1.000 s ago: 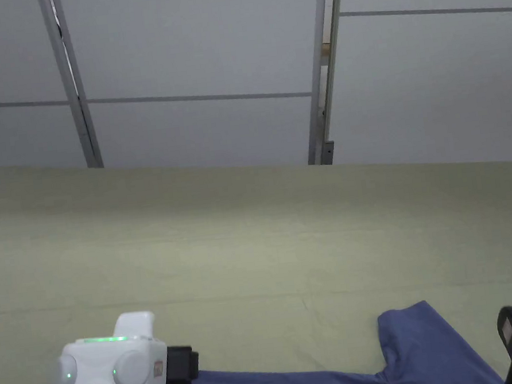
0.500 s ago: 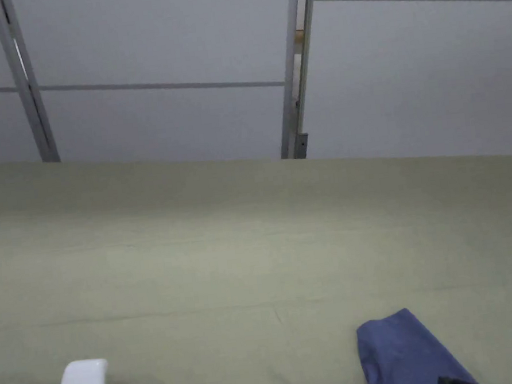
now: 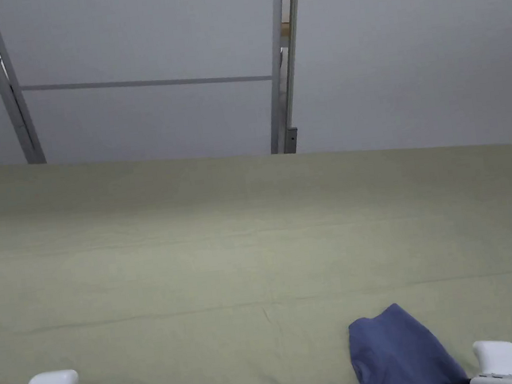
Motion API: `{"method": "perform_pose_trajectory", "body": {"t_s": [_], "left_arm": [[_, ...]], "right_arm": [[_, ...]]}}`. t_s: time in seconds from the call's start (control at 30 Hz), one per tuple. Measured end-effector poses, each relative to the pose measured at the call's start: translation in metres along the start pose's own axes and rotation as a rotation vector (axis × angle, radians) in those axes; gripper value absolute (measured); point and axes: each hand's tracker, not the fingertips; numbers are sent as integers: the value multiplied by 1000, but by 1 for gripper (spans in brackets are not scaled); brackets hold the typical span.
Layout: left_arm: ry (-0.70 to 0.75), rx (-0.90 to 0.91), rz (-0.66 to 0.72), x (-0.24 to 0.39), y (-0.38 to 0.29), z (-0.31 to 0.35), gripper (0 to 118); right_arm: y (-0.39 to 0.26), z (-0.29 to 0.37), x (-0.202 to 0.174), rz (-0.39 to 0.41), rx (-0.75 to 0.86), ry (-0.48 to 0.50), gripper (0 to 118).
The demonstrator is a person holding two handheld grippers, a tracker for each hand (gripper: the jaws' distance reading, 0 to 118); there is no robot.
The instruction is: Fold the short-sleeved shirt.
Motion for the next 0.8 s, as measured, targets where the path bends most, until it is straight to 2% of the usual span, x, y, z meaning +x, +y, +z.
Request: {"method": "perform_pose_trajectory", "body": {"t_s": [0.1, 0.23, 0.43, 0.57, 0.73, 0.8], "left_arm": [[-24, 31, 39, -5, 3, 21, 6], [-42, 88, 24, -18, -2, 70, 6], [-96, 110, 10, -40, -51, 151, 6], [-86, 6, -74, -39, -108, 169, 6], [-78, -216, -111, -37, -168, 140, 6], [-68, -258, -128, -36, -182, 131, 6]], "right_arm": [[1, 34, -6, 48, 81, -10, 6], [-8, 98, 6, 32, 179, 27, 6], [-75, 193, 17, 64, 231, 54, 6], [-146, 212, 14, 121, 147, 31, 6], [-202, 185, 16, 77, -16, 18, 6], [-218, 174, 15, 87, -54, 1, 6]]}}
